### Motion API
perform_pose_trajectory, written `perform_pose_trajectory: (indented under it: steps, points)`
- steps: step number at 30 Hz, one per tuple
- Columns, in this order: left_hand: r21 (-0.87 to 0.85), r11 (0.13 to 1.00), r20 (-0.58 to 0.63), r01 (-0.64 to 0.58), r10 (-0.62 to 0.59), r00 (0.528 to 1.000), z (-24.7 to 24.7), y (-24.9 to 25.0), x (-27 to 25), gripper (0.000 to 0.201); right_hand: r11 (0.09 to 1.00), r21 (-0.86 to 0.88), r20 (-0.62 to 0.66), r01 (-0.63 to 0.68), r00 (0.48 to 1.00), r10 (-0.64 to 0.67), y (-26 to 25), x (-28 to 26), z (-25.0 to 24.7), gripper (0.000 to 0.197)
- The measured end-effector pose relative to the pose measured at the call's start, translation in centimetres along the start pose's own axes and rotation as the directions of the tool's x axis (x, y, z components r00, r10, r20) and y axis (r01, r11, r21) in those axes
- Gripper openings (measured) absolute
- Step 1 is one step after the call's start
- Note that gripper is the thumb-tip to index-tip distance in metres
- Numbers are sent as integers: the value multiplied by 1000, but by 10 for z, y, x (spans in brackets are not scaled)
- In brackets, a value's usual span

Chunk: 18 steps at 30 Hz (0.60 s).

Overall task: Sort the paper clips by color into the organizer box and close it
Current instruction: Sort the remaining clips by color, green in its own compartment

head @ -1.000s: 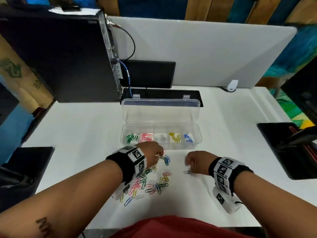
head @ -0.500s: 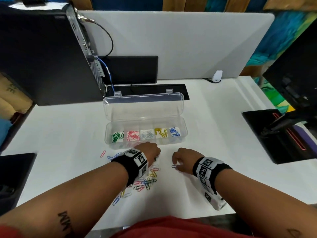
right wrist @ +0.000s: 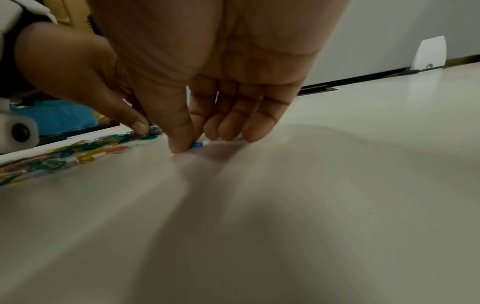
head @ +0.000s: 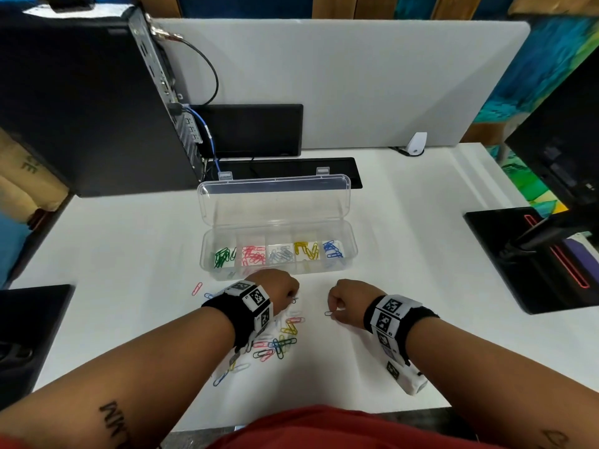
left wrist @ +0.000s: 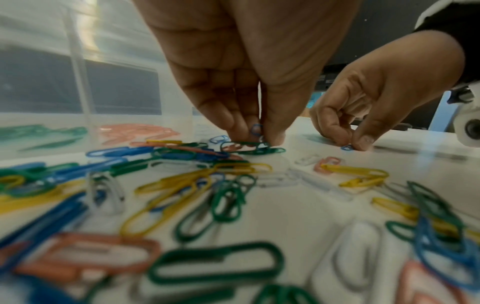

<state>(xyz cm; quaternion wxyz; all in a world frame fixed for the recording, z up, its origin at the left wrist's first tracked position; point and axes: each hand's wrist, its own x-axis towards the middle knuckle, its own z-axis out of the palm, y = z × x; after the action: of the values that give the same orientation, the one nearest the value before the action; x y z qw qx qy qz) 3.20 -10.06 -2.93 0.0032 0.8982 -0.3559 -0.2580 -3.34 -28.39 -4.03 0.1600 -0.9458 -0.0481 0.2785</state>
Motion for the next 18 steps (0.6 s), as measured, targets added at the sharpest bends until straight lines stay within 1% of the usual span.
perform_pose_trajectory:
  steps: [2,4,7,8,10,11,13,14,16,18]
  points:
    - [-50,999,-3,16,-16,1000,-2,-3,-1,22,1000,-9,0,-6,1000,6,-2,-1,0,11]
    - [-119,992,-20,30,-32,999,-5,-5,-4,21,1000,-10,15,-18,1000,18,-3,-1,-1,11]
    - [-267,962,-38,58,-70,997,-7,-6,-6,17,999,-23,56,-49,997,50,-8,0,-4,1]
    - [-324,944,-37,70,-87,996,-7,-7,-8,14,998,-29,62,-50,997,51,-9,0,-4,3]
    - [-417,905,-50,84,-115,992,-6,-10,-11,6,998,-35,67,-58,996,60,-10,1,-3,17]
    - [-455,886,-57,92,-132,990,-6,-11,-12,6,997,-36,69,-62,996,64,-11,1,-2,21]
    - [-509,855,-74,104,-164,984,-6,-14,-15,2,998,-34,72,-57,996,59,-12,-1,-2,24]
    - [-533,839,-76,112,-179,981,-6,-15,-17,7,998,-23,69,-55,996,56,-13,-1,-3,25]
    - [-605,788,-61,113,-188,980,-6,-18,-21,10,998,33,60,-53,997,51,-15,-3,-6,23]
    - [-641,757,-33,127,-192,981,-6,-20,-26,16,993,103,13,-60,998,59,-17,-4,-10,10]
